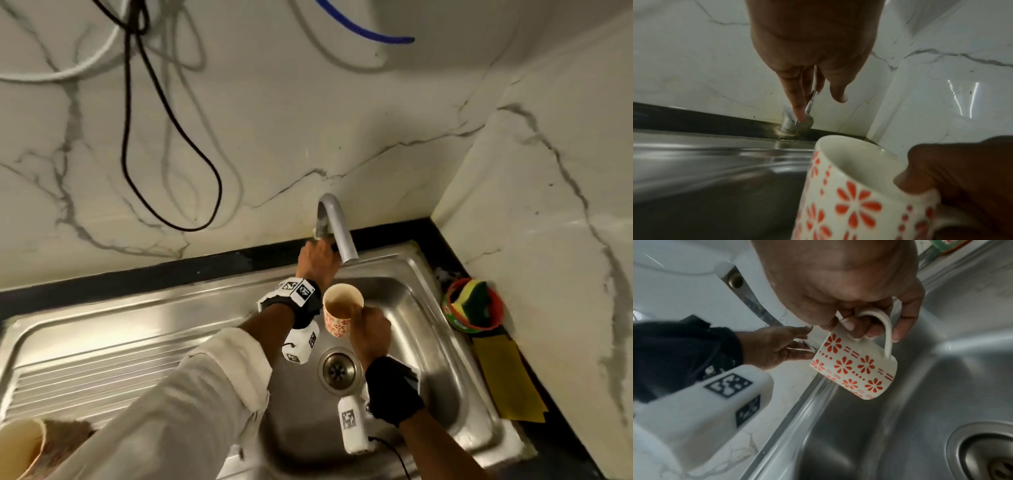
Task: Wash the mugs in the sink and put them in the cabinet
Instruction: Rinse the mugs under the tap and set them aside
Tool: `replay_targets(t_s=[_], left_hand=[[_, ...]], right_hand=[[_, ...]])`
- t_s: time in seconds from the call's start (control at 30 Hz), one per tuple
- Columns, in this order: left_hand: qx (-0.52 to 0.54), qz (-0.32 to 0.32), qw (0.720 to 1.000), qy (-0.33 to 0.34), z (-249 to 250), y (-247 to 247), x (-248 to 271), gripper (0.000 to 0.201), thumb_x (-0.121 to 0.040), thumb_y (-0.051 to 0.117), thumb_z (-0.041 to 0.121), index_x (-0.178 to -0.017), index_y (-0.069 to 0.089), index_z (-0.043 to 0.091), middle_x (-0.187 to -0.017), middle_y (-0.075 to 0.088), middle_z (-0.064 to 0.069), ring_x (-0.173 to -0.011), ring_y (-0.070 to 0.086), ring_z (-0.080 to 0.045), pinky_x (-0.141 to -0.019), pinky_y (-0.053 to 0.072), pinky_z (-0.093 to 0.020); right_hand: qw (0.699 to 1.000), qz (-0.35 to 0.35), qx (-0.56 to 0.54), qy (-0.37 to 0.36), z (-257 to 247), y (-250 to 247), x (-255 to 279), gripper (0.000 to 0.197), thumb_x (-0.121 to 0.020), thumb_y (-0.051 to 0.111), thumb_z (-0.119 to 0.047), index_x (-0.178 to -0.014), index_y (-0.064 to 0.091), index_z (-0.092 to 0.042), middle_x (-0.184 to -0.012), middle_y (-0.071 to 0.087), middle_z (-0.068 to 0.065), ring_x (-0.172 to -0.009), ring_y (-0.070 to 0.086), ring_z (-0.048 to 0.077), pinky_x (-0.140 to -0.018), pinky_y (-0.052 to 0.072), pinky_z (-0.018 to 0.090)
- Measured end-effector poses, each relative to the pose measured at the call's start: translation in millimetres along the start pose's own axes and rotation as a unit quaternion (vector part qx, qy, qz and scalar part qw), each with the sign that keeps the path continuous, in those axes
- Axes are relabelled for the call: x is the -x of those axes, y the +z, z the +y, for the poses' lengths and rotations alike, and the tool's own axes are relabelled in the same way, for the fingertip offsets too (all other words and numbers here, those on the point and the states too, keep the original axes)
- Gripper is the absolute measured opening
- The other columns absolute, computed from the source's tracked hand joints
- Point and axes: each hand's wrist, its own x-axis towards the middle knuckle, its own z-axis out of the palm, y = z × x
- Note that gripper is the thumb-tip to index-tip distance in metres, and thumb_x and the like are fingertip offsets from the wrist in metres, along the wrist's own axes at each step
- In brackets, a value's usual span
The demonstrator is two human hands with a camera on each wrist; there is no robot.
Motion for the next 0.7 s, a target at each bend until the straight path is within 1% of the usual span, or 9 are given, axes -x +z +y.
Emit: replay_targets(t_s=[0.13, 0.23, 0.27, 0.33, 0.4, 0.5, 0.57, 0.63, 0.7], left_hand=[[-0.014, 0.02, 1.0, 0.013, -10.4, 7.0, -14.9, 0.023, -0.098, 0.044, 0.012, -0.105, 0.065, 0.008, -0.114, 0.065, -0.014, -0.098, 0.057, -0.032, -0.082, 0.036, -0.029], [0.072, 0.073, 0.995, 0.012, -25.6, 9.0, -10.6, 0.02, -0.093, 0.054, 0.009, -0.077, 0.066, 0.01, -0.088, 0.072, -0.014, -0.071, 0.057, -0.025, -0.066, 0.026, -0.014], [0.107, 0.098, 0.989, 0.02, -31.2, 9.8, -9.1, 0.018, -0.091, 0.059, 0.006, -0.076, 0.07, 0.007, -0.082, 0.074, -0.013, -0.068, 0.062, -0.027, -0.062, 0.029, -0.012], [0.127, 0.123, 0.984, 0.032, -39.9, 12.1, -1.9, 0.013, -0.091, 0.063, 0.01, -0.089, 0.075, 0.006, -0.081, 0.075, -0.011, -0.072, 0.069, -0.029, -0.062, 0.035, -0.014], [0.114, 0.138, 0.983, 0.041, -46.0, 17.1, 7.9, 0.019, -0.096, 0.06, 0.016, -0.105, 0.074, 0.008, -0.087, 0.076, -0.013, -0.075, 0.07, -0.031, -0.064, 0.043, -0.022], [0.123, 0.099, 0.987, 0.016, -61.6, 26.5, 26.8, 0.029, -0.101, 0.053, 0.019, -0.126, 0.064, 0.01, -0.096, 0.075, -0.014, -0.081, 0.07, -0.027, -0.073, 0.052, -0.031], [0.1, 0.068, 0.993, -0.002, -72.4, 34.5, 36.8, 0.028, -0.101, 0.051, 0.024, -0.125, 0.063, 0.013, -0.095, 0.073, -0.011, -0.084, 0.069, -0.025, -0.073, 0.052, -0.03], [0.077, 0.061, 0.995, 0.006, -76.4, 40.3, 42.9, 0.023, -0.101, 0.05, 0.028, -0.114, 0.065, 0.016, -0.092, 0.072, -0.008, -0.082, 0.069, -0.024, -0.067, 0.047, -0.027], [0.083, 0.048, 0.995, 0.01, -73.2, 40.8, 45.2, 0.027, -0.101, 0.049, 0.031, -0.122, 0.062, 0.019, -0.098, 0.073, -0.006, -0.086, 0.069, -0.023, -0.069, 0.044, -0.024]], right_hand=[[0.999, -0.006, -0.004, -0.041, 3.5, -3.2, -4.7, 0.067, -0.09, 0.023, -0.049, -0.095, 0.072, -0.004, -0.095, 0.07, 0.021, -0.09, 0.064, 0.039, -0.063, 0.031, 0.03], [0.998, -0.025, 0.013, -0.05, 12.4, 1.5, -14.4, 0.052, -0.101, 0.036, -0.04, -0.092, 0.071, -0.002, -0.091, 0.071, 0.02, -0.087, 0.066, 0.038, -0.062, 0.035, 0.031], [0.999, -0.024, 0.01, -0.038, 12.8, 4.6, -17.3, 0.049, -0.102, 0.039, -0.038, -0.092, 0.071, -0.002, -0.091, 0.071, 0.02, -0.088, 0.066, 0.038, -0.064, 0.038, 0.034], [0.999, -0.024, 0.01, -0.03, 8.7, 10.4, -19.2, 0.049, -0.101, 0.041, -0.037, -0.089, 0.07, 0.002, -0.091, 0.07, 0.022, -0.089, 0.065, 0.039, -0.071, 0.044, 0.04], [0.998, -0.033, 0.012, -0.047, 5.4, 12.9, -18.4, 0.05, -0.101, 0.043, -0.035, -0.085, 0.07, 0.004, -0.09, 0.069, 0.026, -0.087, 0.064, 0.039, -0.071, 0.041, 0.041], [0.997, -0.065, 0.008, -0.039, 8.9, 5.1, -24.6, 0.049, -0.1, 0.044, -0.036, -0.087, 0.069, 0.005, -0.091, 0.069, 0.024, -0.088, 0.064, 0.036, -0.067, 0.036, 0.036], [0.997, -0.069, 0.009, -0.03, 8.2, 4.1, -26.3, 0.047, -0.1, 0.044, -0.035, -0.083, 0.069, 0.002, -0.085, 0.068, 0.02, -0.084, 0.064, 0.032, -0.064, 0.032, 0.032], [0.995, -0.083, -0.001, -0.058, 5.8, 7.3, -22.2, 0.041, -0.099, 0.046, -0.034, -0.071, 0.063, -0.009, -0.071, 0.059, 0.014, -0.071, 0.057, 0.026, -0.063, 0.03, 0.03], [0.992, -0.104, -0.026, -0.07, 7.9, 5.9, -19.1, 0.041, -0.098, 0.047, -0.033, -0.067, 0.061, -0.011, -0.067, 0.057, 0.012, -0.067, 0.054, 0.023, -0.062, 0.029, 0.029]])
